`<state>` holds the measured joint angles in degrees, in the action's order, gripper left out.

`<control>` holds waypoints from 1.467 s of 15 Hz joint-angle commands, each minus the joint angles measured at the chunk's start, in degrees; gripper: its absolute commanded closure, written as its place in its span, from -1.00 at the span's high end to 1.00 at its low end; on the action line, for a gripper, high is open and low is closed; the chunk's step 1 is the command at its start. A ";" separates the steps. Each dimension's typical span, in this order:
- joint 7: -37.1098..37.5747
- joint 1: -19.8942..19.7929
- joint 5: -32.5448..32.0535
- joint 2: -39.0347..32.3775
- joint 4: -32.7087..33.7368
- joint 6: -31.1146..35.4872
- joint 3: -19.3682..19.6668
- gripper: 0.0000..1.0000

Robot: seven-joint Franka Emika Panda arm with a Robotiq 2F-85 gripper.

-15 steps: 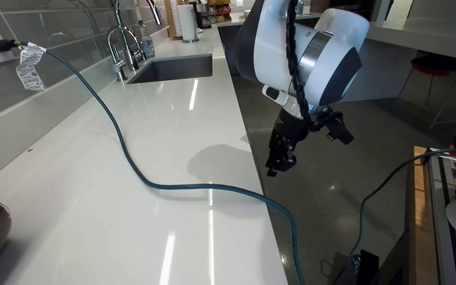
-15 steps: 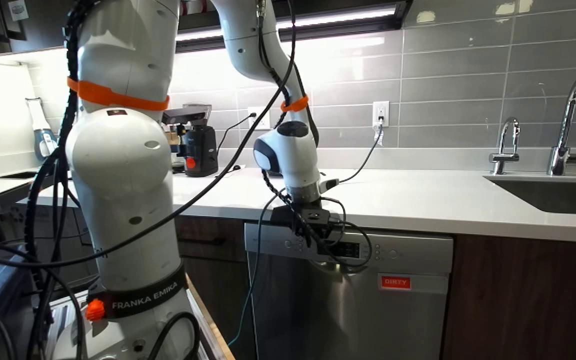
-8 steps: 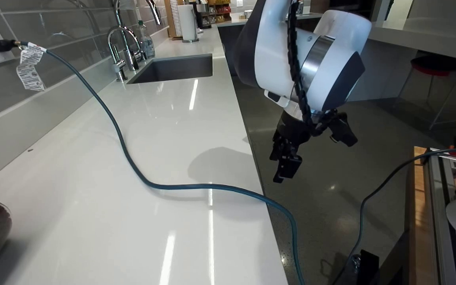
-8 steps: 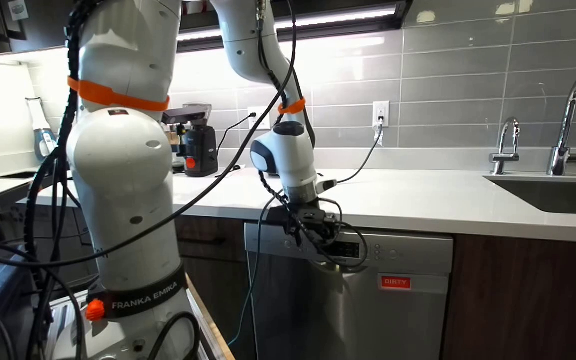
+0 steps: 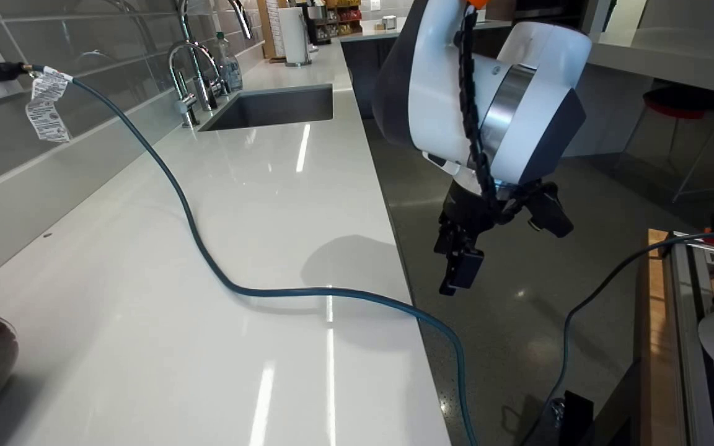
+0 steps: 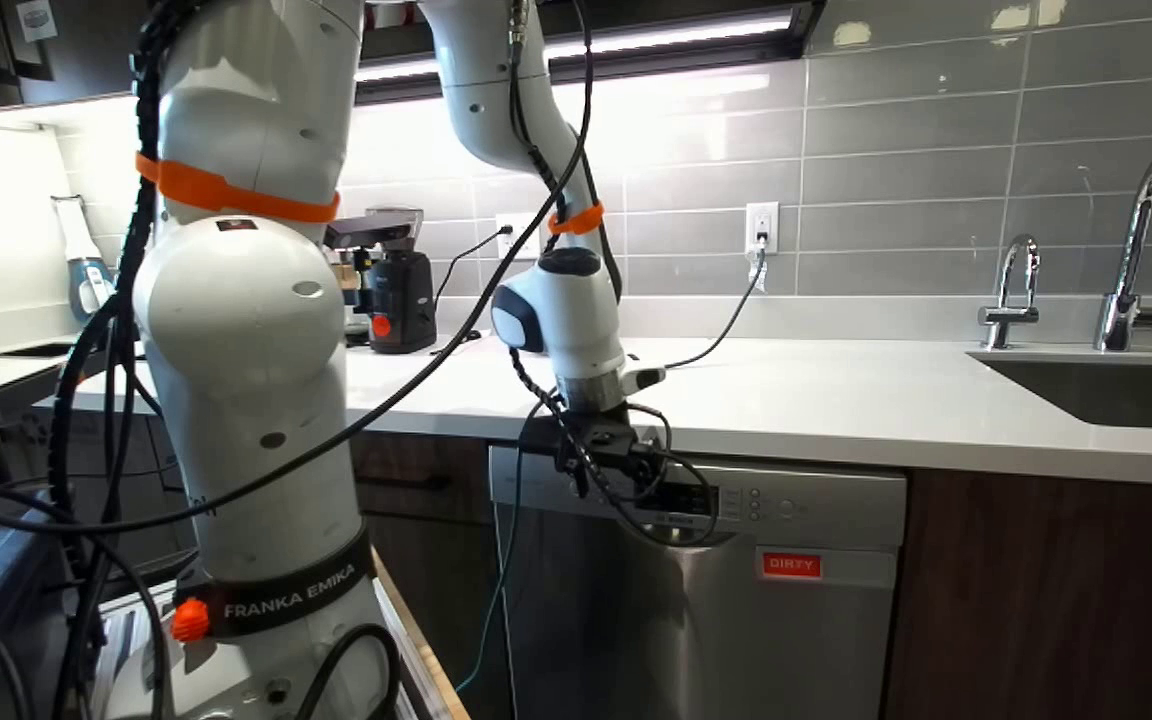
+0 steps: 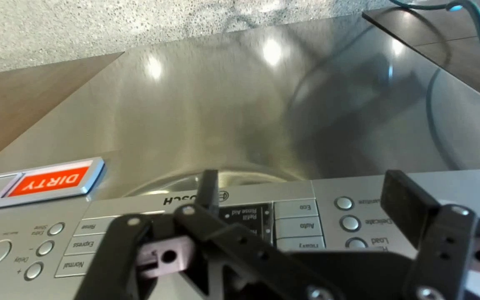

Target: Press a button on the dishwasher.

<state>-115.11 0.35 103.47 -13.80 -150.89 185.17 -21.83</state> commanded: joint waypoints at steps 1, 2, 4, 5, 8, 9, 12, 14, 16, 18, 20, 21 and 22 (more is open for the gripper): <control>3.17 0.11 -0.15 0.14 -1.25 3.26 -1.88 1.00; 3.48 0.02 -0.08 0.21 -1.49 3.72 -2.25 1.00; 13.43 6.43 -8.21 1.71 -4.13 2.69 3.04 1.00; 5.92 0.73 -1.79 0.67 -2.35 4.35 -2.07 1.00; 9.91 2.30 -4.88 1.68 -3.67 4.31 -0.95 1.00; 11.53 2.86 -5.97 1.99 -4.20 3.97 -0.48 1.00; 11.42 2.56 -6.15 2.56 -4.68 3.68 -0.86 1.00; 11.33 2.54 -6.25 3.03 -4.95 3.62 -0.95 1.00; 11.30 2.65 -6.23 3.83 -5.28 3.75 -1.11 1.00; 11.33 2.81 -6.20 4.69 -5.41 4.10 -1.31 1.00; 11.36 2.86 -6.17 5.41 -5.42 4.12 -1.46 1.00; 11.40 2.87 -6.18 5.68 -5.39 4.13 -1.50 1.00; 11.53 2.91 -6.05 5.99 -5.33 4.16 -1.56 1.00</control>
<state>-104.69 3.26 97.51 -9.88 -154.89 188.24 -22.34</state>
